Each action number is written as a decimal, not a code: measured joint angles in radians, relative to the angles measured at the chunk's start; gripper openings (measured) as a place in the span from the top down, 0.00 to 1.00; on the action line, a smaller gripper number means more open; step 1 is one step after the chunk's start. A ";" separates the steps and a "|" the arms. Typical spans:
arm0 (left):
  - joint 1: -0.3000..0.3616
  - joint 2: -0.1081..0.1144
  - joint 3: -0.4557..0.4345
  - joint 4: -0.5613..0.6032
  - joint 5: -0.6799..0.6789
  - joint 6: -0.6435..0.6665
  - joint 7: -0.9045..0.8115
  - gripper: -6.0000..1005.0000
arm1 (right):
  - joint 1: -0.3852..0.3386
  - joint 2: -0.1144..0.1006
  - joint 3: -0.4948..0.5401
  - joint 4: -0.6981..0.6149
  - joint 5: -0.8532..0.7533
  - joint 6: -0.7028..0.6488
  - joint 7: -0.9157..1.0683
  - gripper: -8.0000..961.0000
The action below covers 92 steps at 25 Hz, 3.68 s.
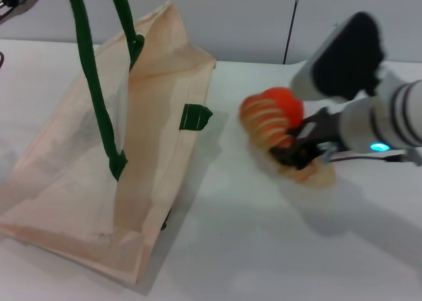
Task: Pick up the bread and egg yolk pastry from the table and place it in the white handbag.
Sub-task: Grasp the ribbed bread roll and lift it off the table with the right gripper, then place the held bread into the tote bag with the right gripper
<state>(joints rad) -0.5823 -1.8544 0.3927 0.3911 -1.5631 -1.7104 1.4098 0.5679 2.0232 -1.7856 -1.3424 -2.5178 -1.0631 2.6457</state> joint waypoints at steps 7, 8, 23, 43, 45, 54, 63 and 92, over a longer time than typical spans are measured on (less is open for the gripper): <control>0.003 -0.002 -0.006 0.000 0.000 0.001 0.001 0.88 | -0.110 0.000 0.104 -0.189 -0.069 -0.097 -0.008 0.57; 0.004 -0.002 -0.006 0.000 0.000 0.004 0.001 0.88 | -0.119 0.000 0.104 -0.218 -0.072 -0.107 -0.011 0.58; -0.036 -0.002 0.000 -0.003 0.000 0.012 0.005 0.88 | 0.134 0.005 -0.163 -0.162 0.026 -0.093 -0.019 0.64; -0.139 -0.007 0.002 -0.052 0.066 0.012 0.002 0.88 | 0.489 0.017 -0.391 0.127 0.081 0.156 0.118 0.69; -0.149 -0.009 0.002 -0.057 0.080 0.012 0.001 0.88 | 0.492 0.017 -0.401 0.138 0.080 0.177 0.120 0.69; -0.175 -0.022 0.002 -0.081 0.103 -0.024 0.001 0.88 | 0.494 0.018 -0.423 0.164 0.029 0.287 0.122 0.69; -0.197 -0.025 -0.010 -0.081 0.074 -0.188 -0.040 0.88 | 0.503 0.020 -0.444 0.367 0.007 0.461 0.123 0.71; -0.057 -0.010 -0.039 -0.070 -0.064 -0.033 -0.012 0.88 | 0.361 0.004 -0.455 0.197 0.159 0.488 0.034 0.19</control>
<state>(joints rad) -0.6395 -1.8648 0.3540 0.3206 -1.6273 -1.7430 1.3982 0.9290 2.0269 -2.2402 -1.1451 -2.3592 -0.5753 2.6802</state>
